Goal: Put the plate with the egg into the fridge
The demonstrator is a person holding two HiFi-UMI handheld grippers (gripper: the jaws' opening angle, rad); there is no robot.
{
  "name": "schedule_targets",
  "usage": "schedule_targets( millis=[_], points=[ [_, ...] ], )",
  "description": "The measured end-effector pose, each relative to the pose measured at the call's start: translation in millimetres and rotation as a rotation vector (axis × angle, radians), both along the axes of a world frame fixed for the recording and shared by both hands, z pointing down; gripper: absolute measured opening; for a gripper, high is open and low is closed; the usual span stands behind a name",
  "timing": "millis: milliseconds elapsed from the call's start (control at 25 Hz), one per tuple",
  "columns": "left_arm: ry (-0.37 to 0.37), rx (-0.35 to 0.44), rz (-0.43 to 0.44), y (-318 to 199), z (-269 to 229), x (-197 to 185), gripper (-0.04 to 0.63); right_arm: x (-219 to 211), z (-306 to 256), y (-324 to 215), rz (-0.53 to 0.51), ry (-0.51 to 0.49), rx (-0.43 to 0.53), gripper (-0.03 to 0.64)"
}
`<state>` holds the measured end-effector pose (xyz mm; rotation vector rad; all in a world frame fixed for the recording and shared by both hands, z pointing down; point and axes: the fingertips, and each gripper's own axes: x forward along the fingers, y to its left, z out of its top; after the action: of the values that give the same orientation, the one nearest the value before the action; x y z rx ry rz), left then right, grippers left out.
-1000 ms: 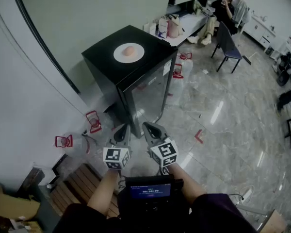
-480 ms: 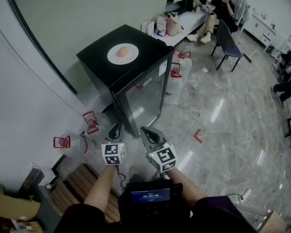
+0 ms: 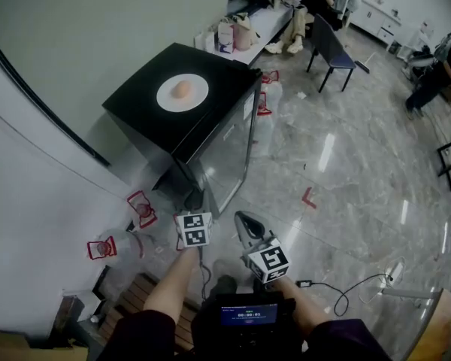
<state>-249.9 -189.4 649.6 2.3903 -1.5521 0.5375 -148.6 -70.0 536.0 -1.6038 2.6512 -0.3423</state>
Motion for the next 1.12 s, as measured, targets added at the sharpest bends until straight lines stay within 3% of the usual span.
schedule_targets(
  millis=[120, 440, 840, 1120],
  points=[
    [0.003, 0.010, 0.008, -8.9, 1.9, 6.8, 0.074, 4.6, 5.1, 5.7, 0.061, 0.004, -0.019, 0.008],
    [0.019, 0.043, -0.075, -13.6, -1.0, 1.1, 0.071, 30.1, 14.1, 17.7, 0.160, 0.027, -0.040, 0.009],
    [0.025, 0.014, -0.120, -11.6, 0.0, 1.9, 0.061, 46.4, 17.5, 24.1, 0.174, 0.020, -0.026, 0.008],
    [0.033, 0.004, -0.198, -10.2, 0.1, 3.2, 0.061, 74.4, 13.7, 26.7, 0.147, -0.001, -0.011, 0.009]
  ],
)
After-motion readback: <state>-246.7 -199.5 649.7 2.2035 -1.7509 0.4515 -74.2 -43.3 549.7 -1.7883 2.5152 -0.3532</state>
